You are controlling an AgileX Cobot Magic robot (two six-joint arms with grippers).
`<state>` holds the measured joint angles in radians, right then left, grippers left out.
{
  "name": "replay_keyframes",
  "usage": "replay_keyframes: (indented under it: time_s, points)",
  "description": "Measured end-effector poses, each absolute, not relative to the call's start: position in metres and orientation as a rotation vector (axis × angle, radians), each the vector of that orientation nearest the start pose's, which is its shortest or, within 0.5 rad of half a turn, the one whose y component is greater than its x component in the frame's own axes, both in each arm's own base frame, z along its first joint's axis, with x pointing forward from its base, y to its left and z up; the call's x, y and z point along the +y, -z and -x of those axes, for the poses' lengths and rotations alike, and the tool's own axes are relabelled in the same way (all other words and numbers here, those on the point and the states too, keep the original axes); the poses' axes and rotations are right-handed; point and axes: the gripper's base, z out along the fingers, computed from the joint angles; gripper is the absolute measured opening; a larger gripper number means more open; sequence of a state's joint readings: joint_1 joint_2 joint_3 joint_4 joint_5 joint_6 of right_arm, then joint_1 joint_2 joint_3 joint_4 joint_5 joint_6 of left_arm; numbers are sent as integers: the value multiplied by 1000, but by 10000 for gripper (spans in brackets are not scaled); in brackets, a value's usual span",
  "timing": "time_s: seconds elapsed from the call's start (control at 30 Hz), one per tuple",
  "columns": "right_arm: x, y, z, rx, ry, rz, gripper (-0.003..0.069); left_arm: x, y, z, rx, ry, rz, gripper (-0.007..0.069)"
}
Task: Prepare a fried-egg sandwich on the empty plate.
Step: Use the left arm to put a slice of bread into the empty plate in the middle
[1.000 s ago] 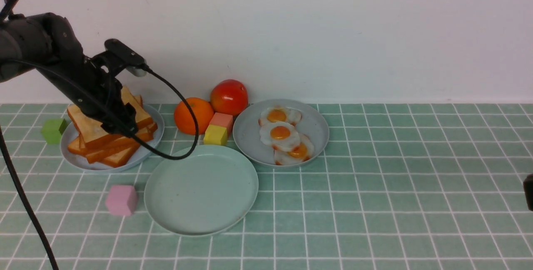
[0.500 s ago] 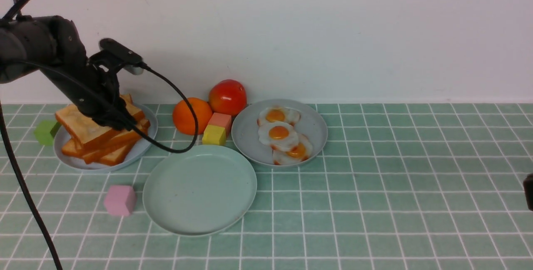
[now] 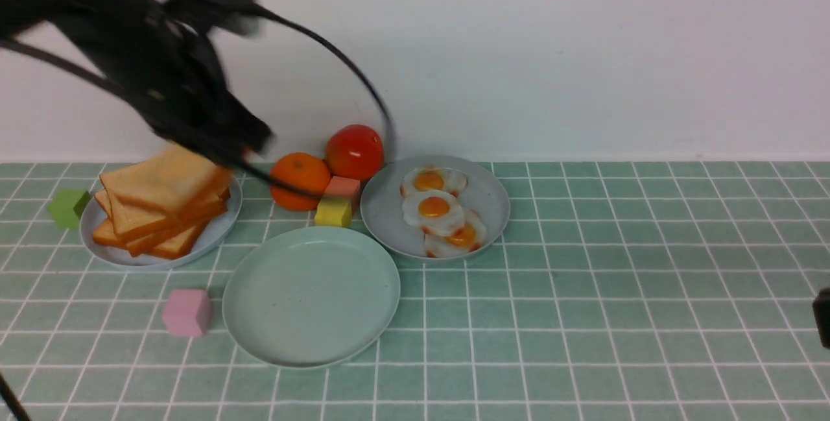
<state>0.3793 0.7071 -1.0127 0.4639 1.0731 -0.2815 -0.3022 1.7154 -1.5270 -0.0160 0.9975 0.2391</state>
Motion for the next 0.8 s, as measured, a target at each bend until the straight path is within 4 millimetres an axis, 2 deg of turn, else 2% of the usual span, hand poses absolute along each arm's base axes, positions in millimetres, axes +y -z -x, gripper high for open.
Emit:
replay_keyframes:
  time_s: [0.07,0.1,0.13,0.17,0.23,0.27,0.33,0.6,0.77,0.8]
  points:
    - [71,-402,-80,2110,-631,694,42,-127,-297,-344,2611,53,-764,28]
    - [71,-402,-80,2117,-631,699,42,-147,-273,-333,2632,48,-853,28]
    - [71,-401,-79,2119,-631,700,42,-151,-268,-331,2629,49,-873,28]
    - [71,-401,-79,2123,-632,703,42,-164,-252,-326,2613,38,-934,28]
    - [71,-401,-79,2128,-632,707,42,-181,-235,-323,2568,22,-1007,28]
    - [71,-401,-79,2128,-632,707,42,-181,-233,-323,2571,18,-1010,28]
    - [71,-400,-78,2136,-633,712,42,-194,-220,-327,2507,-3,-1065,28]
    - [72,-399,-75,2160,-669,731,51,-201,-188,-340,2464,-77,-1135,31]
    - [72,-399,-76,2160,-669,728,106,-201,-186,-340,2468,-82,-1140,137]
    - [73,-399,-78,2154,-668,720,141,-201,-186,-340,2467,-82,-1140,200]
